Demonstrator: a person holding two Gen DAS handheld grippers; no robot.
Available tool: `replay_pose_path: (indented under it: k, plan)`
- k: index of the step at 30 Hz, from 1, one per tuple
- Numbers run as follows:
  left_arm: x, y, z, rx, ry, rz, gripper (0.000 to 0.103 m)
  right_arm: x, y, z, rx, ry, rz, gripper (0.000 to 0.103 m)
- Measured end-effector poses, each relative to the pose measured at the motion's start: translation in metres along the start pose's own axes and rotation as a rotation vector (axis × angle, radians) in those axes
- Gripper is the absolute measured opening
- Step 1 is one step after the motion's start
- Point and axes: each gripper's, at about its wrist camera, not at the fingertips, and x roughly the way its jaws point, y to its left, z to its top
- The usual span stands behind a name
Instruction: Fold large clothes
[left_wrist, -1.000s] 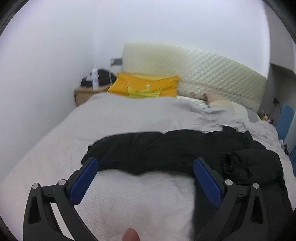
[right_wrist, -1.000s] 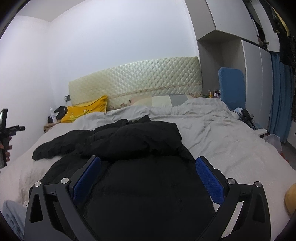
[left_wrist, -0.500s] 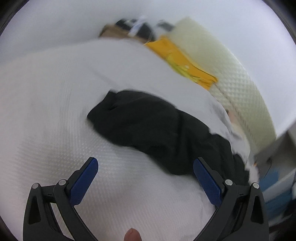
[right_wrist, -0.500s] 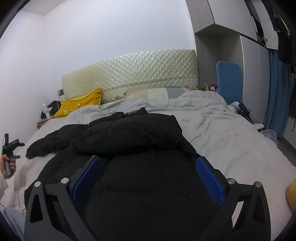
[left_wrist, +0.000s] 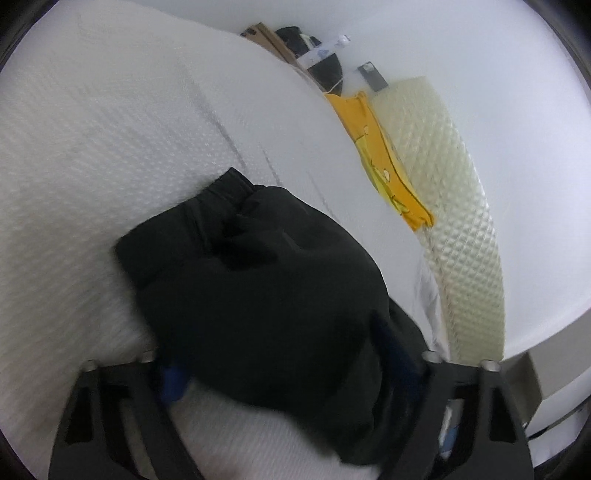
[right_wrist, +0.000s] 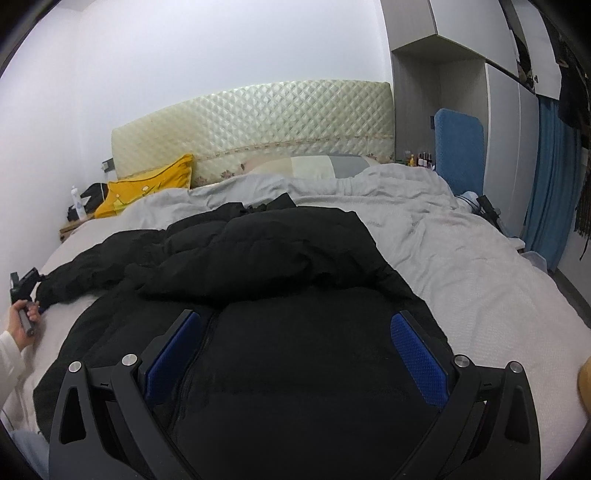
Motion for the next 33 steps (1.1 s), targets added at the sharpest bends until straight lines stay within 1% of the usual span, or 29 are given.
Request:
replay_pose_path:
  k: [1, 2, 3, 4, 5, 6, 7, 10, 14, 17, 20, 25, 29, 33]
  plan:
    - [0.006, 0.0, 0.002, -0.008, -0.009, 0.003, 0.068, 0.002, 0.001, 0.0, 0.005, 0.004, -0.002, 0.103]
    - [0.009, 0.001, 0.004, -0.015, -0.017, -0.001, 0.065, 0.004, 0.0, 0.001, 0.01, 0.008, -0.004, 0.103]
    - [0.012, 0.001, 0.006, -0.022, -0.026, -0.002, 0.057, 0.005, 0.0, 0.0, 0.013, 0.01, -0.005, 0.103]
    - [0.015, 0.0, 0.008, -0.026, -0.036, 0.0, 0.047, 0.006, -0.001, 0.0, 0.016, 0.014, -0.007, 0.103]
    - [0.016, -0.004, 0.008, -0.024, -0.041, 0.003, 0.042, 0.007, -0.001, 0.0, 0.016, 0.017, -0.009, 0.103]
    - [0.017, -0.008, 0.009, -0.015, -0.045, 0.015, 0.034, 0.009, -0.002, 0.0, 0.016, 0.022, -0.01, 0.103]
    - [0.017, -0.013, 0.011, 0.005, -0.051, 0.039, 0.028, 0.01, -0.002, 0.0, 0.016, 0.027, -0.011, 0.103]
    - [0.008, -0.035, 0.013, 0.058, -0.076, 0.083, 0.016, 0.011, -0.002, -0.001, 0.014, 0.035, -0.012, 0.103]
    - [-0.02, -0.068, 0.02, 0.145, -0.133, 0.155, 0.009, 0.009, -0.003, -0.001, 0.014, 0.039, 0.0, 0.103]
    - [-0.049, -0.089, 0.021, 0.181, -0.172, 0.171, 0.007, 0.007, -0.004, 0.0, 0.005, 0.035, 0.006, 0.103]
    - [-0.072, -0.12, 0.022, 0.232, -0.185, 0.191, 0.007, 0.004, -0.006, 0.0, 0.002, 0.032, 0.012, 0.103]
    - [-0.108, -0.169, 0.015, 0.311, -0.202, 0.2, 0.007, -0.001, -0.01, -0.002, 0.005, 0.031, 0.028, 0.103]
    - [-0.132, -0.213, 0.008, 0.357, -0.215, 0.191, 0.007, -0.005, -0.014, -0.001, 0.019, 0.025, 0.041, 0.103]
    - [-0.153, -0.257, -0.005, 0.413, -0.226, 0.184, 0.007, -0.008, -0.018, 0.001, 0.025, 0.023, 0.049, 0.103]
